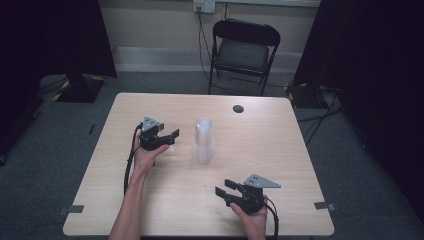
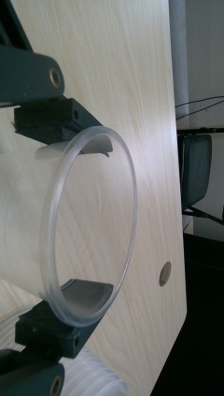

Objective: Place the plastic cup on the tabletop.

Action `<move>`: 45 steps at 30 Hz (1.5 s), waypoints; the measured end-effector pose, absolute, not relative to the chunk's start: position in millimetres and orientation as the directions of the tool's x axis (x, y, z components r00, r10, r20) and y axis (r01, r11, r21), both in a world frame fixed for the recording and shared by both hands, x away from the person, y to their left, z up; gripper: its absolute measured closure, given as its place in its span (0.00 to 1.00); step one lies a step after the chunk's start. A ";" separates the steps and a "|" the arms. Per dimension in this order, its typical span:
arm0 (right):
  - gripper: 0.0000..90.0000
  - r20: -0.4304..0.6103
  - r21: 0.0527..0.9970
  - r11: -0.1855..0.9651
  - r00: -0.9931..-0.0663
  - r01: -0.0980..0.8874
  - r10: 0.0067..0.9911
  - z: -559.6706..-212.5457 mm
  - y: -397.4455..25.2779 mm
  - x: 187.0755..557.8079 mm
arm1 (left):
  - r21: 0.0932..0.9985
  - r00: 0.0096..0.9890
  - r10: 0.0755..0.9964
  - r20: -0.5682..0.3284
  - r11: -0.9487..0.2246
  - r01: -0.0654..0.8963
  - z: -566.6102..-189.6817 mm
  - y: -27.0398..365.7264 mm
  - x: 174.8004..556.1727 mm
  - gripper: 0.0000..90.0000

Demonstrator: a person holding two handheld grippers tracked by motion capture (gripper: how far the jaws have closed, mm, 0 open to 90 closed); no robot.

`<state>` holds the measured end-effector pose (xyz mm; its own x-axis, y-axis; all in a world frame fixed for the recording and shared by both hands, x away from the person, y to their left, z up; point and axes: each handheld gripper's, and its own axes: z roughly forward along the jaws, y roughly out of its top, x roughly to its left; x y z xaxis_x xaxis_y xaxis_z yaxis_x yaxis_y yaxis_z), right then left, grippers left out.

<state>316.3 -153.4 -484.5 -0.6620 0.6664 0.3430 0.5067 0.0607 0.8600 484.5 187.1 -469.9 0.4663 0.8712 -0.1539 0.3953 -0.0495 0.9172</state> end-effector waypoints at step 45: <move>0.51 0.336 0.873 0.052 -0.674 0.486 0.658 -485.5 -159.4 314.9 | 0.849 0.487 0.872 -0.045 -0.224 0.478 -479.2 187.8 458.4 0.23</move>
<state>314.9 -159.4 -485.5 -0.6737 0.6584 0.3355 0.4858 0.0524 0.8725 458.4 187.8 -479.2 0.4873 0.8721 -0.0446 0.4783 -0.2238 0.8492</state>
